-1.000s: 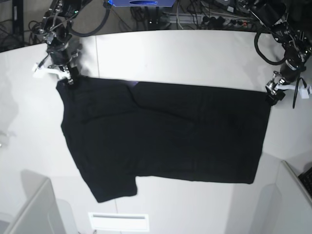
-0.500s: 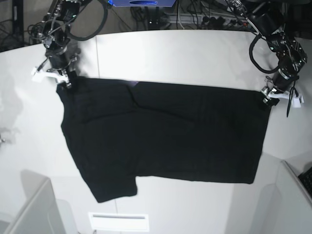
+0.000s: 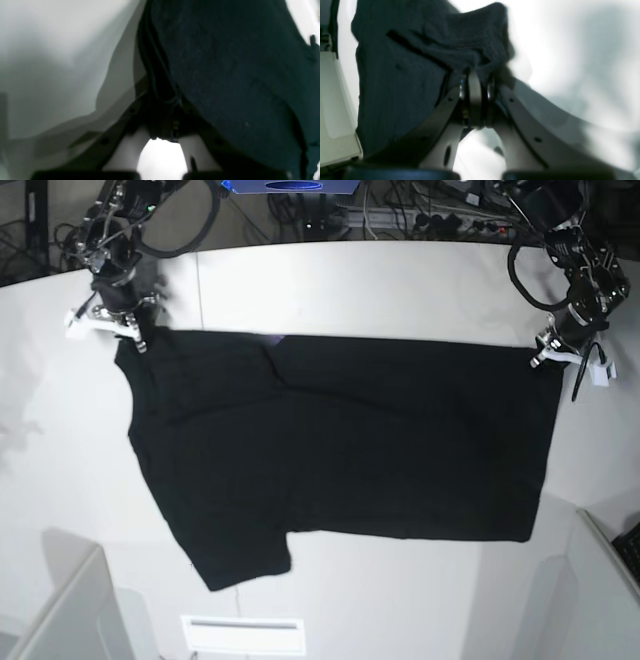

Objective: Fold the T-shirt properly
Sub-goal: 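Pull the collar edge toward the robot and release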

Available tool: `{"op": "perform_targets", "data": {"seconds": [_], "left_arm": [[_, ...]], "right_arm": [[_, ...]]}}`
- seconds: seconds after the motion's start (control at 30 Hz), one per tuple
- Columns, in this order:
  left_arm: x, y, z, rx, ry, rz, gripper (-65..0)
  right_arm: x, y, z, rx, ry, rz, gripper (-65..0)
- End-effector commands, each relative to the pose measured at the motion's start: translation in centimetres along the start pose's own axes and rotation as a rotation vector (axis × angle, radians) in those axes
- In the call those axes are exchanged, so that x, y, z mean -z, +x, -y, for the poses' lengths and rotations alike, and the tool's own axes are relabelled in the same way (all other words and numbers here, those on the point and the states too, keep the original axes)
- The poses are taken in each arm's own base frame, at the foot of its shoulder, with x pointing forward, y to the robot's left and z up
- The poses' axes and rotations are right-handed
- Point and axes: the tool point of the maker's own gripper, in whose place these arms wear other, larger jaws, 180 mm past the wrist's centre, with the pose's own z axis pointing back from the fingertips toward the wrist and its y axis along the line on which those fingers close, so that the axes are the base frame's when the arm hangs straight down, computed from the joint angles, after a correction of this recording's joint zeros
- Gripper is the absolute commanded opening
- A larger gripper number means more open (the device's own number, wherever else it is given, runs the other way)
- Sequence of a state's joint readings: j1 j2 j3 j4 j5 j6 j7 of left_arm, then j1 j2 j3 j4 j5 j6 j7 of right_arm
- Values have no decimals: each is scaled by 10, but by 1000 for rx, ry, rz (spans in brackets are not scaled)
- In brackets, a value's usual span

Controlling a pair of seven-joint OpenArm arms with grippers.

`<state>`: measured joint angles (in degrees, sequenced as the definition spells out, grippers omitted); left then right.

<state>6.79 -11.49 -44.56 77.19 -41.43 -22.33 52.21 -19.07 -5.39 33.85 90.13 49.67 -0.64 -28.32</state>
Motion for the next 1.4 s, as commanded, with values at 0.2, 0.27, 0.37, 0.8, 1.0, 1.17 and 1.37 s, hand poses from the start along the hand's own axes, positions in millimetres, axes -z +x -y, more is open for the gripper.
{"op": "perform_targets", "data": {"seconds": [0.2,0.27,0.37,0.8,1.0,1.17,1.37], "left_arm": [[-33,2,-6,109,38,22,-650],[-43,-3,-8,137,50,16,-650],[-53,-15,-10,140,63,7,-650],[-87,-42,-40,113,152,-26,-650],[-93,-49,-45,119,167,-46,-650],[-96,-52,-48,120,174,-56,-650],[-96,-51,-49,123,175,-52,-650]], "right_arm": [[-27,19,7,-60,-24,64,-650],[-33,23,13,-88,-37,63,-650],[-36,23,20,-95,-52,57,-650],[-52,0,38,-107,-95,-54,-650],[-56,-10,44,-105,-112,-91,-650],[-62,-14,53,-104,-131,-105,-650],[-65,-15,54,-108,-135,-105,-650]]}}
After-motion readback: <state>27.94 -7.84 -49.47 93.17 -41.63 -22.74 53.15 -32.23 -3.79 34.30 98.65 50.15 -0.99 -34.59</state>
